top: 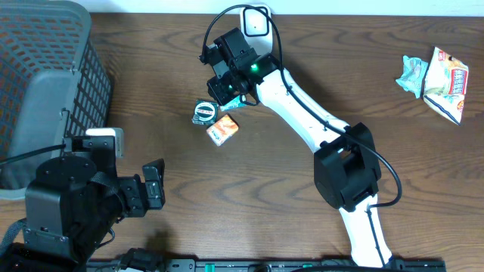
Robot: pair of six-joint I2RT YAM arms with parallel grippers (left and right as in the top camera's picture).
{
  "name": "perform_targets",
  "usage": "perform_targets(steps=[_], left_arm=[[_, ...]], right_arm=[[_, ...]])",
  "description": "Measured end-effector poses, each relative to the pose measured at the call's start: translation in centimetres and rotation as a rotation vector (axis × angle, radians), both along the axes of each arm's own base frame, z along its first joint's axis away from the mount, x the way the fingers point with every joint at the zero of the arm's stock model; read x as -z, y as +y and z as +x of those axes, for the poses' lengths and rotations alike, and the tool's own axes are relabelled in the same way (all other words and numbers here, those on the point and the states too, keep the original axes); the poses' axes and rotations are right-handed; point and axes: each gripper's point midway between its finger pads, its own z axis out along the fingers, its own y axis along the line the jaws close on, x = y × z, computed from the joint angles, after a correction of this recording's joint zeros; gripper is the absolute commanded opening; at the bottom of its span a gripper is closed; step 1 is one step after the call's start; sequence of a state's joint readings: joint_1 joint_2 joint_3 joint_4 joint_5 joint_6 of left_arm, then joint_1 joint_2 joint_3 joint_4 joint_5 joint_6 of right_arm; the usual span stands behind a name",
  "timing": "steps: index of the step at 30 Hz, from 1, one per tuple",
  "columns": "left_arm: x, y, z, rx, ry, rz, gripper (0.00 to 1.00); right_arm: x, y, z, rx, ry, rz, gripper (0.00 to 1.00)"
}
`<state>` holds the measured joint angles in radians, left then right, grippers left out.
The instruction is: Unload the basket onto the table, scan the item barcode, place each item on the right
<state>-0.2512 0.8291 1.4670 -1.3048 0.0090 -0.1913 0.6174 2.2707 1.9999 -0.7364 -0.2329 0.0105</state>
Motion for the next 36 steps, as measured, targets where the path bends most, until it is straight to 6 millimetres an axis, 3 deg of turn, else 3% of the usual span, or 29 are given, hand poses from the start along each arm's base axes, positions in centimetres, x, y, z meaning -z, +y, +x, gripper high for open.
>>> perform_targets(steps=[7, 13, 18, 28, 36], left_arm=[[0.0, 0.0, 0.0, 0.0, 0.0, 0.0, 0.98], [0.0, 0.0, 0.0, 0.0, 0.0, 0.0, 0.98], [0.0, 0.0, 0.0, 0.0, 0.0, 0.0, 0.98], [0.0, 0.0, 0.0, 0.001, 0.0, 0.0, 0.97], [0.0, 0.0, 0.0, 0.0, 0.0, 0.0, 0.98]], right_arm=[[0.9, -0.6, 0.5, 0.013, -0.02, -0.048, 0.2], [1.8, -0.9, 0.5, 0.013, -0.014, -0.072, 0.01], [2.7, -1.4, -0.2, 0.012, 0.023, -0.1, 0.01], [7.5, -0.7, -2.7, -0.03, 0.122, -0.176, 0.01], [8.3, -2.2, -4.5, -0.03, 0.191, -0.252, 0.01]])
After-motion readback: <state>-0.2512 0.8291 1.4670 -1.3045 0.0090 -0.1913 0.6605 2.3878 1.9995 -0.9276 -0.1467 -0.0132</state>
